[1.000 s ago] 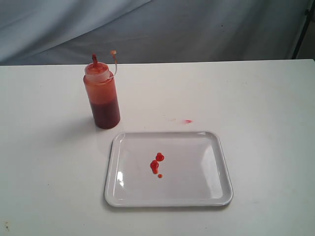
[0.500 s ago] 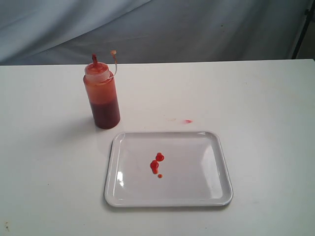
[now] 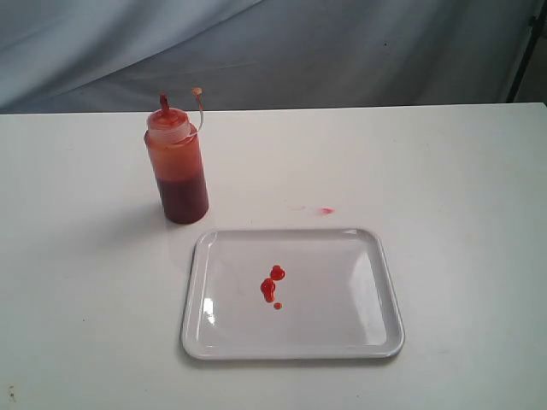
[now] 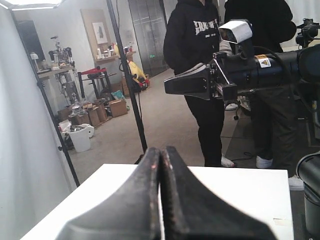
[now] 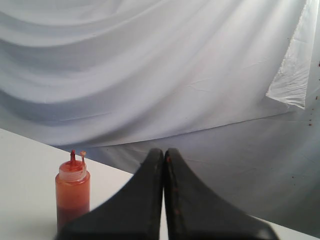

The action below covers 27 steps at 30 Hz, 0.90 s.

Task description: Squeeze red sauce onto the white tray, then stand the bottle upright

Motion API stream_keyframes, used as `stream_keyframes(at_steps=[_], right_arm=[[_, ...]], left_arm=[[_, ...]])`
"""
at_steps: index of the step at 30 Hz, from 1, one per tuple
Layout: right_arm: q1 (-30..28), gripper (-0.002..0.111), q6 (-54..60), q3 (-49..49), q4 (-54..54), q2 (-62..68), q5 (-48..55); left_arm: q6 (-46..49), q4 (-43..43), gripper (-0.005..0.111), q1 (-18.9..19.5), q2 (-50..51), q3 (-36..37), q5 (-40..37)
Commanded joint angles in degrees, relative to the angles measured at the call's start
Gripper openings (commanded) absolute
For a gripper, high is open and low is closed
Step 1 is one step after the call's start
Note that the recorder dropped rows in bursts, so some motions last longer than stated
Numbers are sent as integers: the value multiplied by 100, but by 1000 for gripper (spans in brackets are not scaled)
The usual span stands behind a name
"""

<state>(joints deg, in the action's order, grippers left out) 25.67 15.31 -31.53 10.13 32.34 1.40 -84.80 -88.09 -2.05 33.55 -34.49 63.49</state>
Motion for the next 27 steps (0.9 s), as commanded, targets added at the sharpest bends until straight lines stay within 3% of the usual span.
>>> stream_keyframes(at_steps=[1, 8, 11, 15, 19, 23, 27], right_arm=[[-47, 0, 7, 41, -6, -22, 10], [-47, 0, 7, 41, -6, -22, 10], [-47, 0, 7, 41, -6, -22, 10], [-47, 0, 7, 41, -6, -22, 10], [-47, 0, 7, 41, -6, -22, 10], [-47, 0, 7, 41, -6, -22, 10], [-47, 0, 8, 41, -6, -55, 29]], left_arm=[[-18, -2, 1, 13, -28, 33, -56], [-18, -42, 1, 13, -301, 33, -50], [-204, -268, 1, -168, -851, 33, -490], [-1328, -575, 1, -861, -1782, 302, -1923], [-1734, -589, 1, -1706, -2765, 798, -3184], [-1779, -489, 1, -2259, -3355, 1144, -3625], [-2227, -394, 1, -2424, -3346, 1161, -3777]])
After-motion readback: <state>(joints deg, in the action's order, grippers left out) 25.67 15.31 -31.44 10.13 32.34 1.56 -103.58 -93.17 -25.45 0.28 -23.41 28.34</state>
